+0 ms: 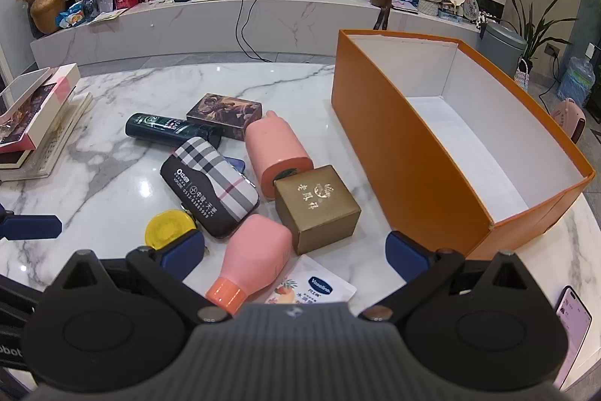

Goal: Organize rigid objects
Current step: 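Move both grippers toward the clear cube box and gold square box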

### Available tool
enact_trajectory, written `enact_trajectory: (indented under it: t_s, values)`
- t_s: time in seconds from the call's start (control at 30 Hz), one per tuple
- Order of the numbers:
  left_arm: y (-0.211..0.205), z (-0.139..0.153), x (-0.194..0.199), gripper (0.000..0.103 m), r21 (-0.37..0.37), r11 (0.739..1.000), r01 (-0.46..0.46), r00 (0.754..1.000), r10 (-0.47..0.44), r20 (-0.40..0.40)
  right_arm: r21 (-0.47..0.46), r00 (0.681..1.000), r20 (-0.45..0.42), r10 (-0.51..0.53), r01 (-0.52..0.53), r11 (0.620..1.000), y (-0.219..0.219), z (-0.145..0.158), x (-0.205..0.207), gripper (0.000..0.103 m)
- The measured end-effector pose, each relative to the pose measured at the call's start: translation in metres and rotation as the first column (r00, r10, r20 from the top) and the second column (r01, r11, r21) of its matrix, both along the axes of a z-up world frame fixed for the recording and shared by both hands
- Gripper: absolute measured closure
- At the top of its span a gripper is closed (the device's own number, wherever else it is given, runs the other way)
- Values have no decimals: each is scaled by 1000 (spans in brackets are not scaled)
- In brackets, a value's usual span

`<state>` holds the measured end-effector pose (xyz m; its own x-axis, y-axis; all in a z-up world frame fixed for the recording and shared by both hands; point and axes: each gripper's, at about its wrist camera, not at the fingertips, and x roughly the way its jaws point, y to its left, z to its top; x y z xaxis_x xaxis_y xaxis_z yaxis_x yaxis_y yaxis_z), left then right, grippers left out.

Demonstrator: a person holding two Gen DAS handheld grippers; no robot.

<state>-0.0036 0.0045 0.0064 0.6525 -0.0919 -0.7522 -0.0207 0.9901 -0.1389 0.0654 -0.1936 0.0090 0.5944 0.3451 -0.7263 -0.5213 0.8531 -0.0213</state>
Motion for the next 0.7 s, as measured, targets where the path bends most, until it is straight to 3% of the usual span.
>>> enact_trajectory:
  t_s: [0.7]
  values:
    - [4,-2,1,0,3,1000,-20,1000,20,-3,-3,1000,2,4,-4,1000,0,-1,-2,1]
